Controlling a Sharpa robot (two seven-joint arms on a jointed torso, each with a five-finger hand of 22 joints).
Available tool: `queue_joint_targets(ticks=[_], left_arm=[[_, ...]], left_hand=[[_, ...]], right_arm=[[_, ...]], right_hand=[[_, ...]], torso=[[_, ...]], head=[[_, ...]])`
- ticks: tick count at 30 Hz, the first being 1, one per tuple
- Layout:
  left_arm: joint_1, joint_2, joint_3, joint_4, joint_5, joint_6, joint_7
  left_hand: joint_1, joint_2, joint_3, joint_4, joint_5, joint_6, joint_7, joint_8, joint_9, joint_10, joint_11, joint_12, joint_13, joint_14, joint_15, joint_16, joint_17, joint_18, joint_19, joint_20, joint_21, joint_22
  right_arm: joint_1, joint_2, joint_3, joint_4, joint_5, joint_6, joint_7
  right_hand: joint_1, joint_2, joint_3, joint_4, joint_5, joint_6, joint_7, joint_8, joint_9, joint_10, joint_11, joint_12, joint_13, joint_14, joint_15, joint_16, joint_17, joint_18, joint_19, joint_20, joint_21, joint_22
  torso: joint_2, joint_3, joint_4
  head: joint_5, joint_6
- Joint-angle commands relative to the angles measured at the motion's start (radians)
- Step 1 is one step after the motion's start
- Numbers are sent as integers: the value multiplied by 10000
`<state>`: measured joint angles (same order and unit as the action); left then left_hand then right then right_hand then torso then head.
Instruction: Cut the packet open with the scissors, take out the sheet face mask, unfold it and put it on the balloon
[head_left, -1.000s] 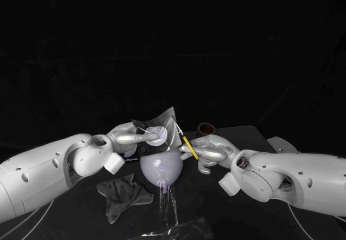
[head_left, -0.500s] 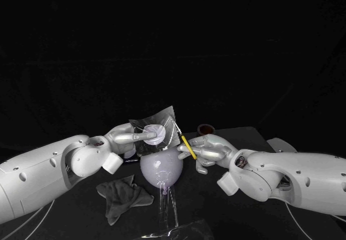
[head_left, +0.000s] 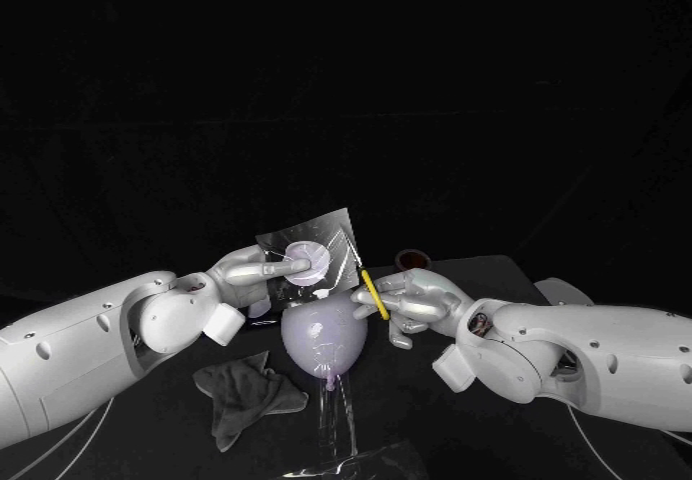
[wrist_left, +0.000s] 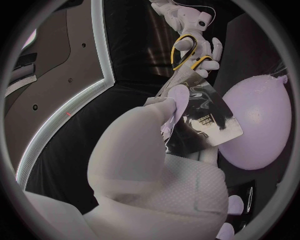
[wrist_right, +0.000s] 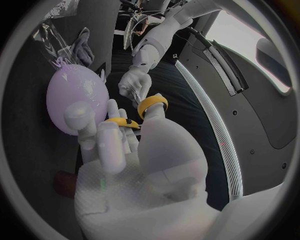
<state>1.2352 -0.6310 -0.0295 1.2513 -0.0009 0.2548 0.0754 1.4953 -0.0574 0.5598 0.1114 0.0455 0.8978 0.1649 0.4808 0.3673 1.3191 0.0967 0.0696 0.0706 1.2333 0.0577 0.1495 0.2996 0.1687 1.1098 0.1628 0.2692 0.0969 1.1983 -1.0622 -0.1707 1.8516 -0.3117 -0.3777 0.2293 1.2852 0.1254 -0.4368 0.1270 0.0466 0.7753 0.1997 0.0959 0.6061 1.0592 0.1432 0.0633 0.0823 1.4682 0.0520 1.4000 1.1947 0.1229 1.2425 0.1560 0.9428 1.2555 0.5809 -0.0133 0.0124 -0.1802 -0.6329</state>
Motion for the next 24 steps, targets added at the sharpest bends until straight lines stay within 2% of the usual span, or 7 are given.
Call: queue_joint_targets(ticks=[1,9,24], left_arm=[[5,3,9,25,167,442,122],[5,-18,9,26,-107,452,-16],[5,-16,8,7,-506,516,-132]], left_hand=[[4,99,-8,-83,32,-64,5,-13,881,88,-7,36,-8,102,-12,50,14,153,68,-34,36,-7],[8,101,-9,-113,32,-64,-2,-9,907,118,-18,40,-6,126,-26,59,27,155,89,-49,48,-6],[18,103,1,-141,33,-62,-6,-7,924,131,-24,39,-6,136,-35,61,34,155,98,-60,55,-6]], right_arm=[[9,23,23,-8,-4,217,230],[123,31,98,4,-16,196,273],[429,67,152,-40,-52,186,307]], right_hand=[[-80,51,-247,10,15,-74,89,-9,-5,6,-40,45,-9,-1,32,-54,-11,116,-46,0,-53,-4],[-78,56,-246,9,15,-74,87,-8,-5,4,-40,44,-12,-2,31,-55,-14,116,-46,0,-55,-6],[-73,78,-244,4,15,-80,83,-9,-8,-29,-38,28,-35,-5,28,-55,-15,119,-53,-2,-70,-17]], torso=[[9,6,9],[3,11,-16],[2,8,-9]], head=[[20,20],[30,37],[26,85]])
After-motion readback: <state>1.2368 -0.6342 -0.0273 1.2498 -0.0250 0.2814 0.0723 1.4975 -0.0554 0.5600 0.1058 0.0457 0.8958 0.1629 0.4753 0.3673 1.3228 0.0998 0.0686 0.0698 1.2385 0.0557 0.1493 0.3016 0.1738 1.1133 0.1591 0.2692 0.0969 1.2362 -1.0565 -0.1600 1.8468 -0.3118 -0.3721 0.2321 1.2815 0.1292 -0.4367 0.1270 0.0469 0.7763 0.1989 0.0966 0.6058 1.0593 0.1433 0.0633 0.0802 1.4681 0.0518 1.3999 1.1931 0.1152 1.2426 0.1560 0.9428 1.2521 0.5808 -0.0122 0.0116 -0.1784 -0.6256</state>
